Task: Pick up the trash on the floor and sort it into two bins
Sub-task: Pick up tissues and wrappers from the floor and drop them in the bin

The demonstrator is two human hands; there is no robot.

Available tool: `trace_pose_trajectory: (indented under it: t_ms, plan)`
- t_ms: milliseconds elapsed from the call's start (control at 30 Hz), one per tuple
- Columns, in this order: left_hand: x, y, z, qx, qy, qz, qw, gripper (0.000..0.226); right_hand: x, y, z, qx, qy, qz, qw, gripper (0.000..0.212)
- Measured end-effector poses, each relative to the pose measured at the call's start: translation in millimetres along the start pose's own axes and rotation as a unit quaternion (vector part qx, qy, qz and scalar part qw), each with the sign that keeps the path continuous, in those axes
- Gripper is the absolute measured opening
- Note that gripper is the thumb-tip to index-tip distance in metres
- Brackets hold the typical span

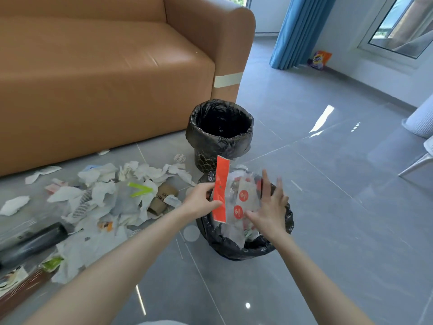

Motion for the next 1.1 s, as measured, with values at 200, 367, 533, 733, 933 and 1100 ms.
trace_pose_trajectory:
  t_ms: [200, 367, 533, 733, 933, 1100]
  plan:
    - [6, -28, 21, -0.103, 0.006, 0.123, 0.987, 0.017, 14, -30, 39, -0.056, 0.183, 0.126, 0.973, 0.056]
    - [11, -38, 29, -0.131, 0.015, 0.183, 0.974, 0.033, 7, -51, 37, -0.016, 0.162, 0.193, 0.968, 0.052]
    - [13, -32, 42, -0.216, -0.01, 0.211, 0.953, 0.037, -1, -72, 33, 0.146, 0.176, 0.219, 0.949, 0.061]
    - [22, -27, 54, -0.287, -0.009, 0.211, 0.934, 0.052, -2, -110, 27, 0.217, 0.177, 0.276, 0.92, 0.06]
    - [27, -19, 61, -0.232, 0.038, 0.199, 0.951, 0.071, -14, -139, 19, 0.294, 0.175, 0.327, 0.881, 0.047]
    - [28, -18, 66, -0.209, 0.039, 0.189, 0.959, 0.074, -21, -160, -2, 0.302, 0.119, 0.393, 0.86, 0.042]
Point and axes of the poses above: each hand's wrist, its own x-axis away from the middle knuckle, its own y-axis out of the back of the hand, z = x × y, the point moved 6 cm from there along -x, towards the middle knuckle, and after that the axes turned 15 degrees about -y, right-handed, at the moved point
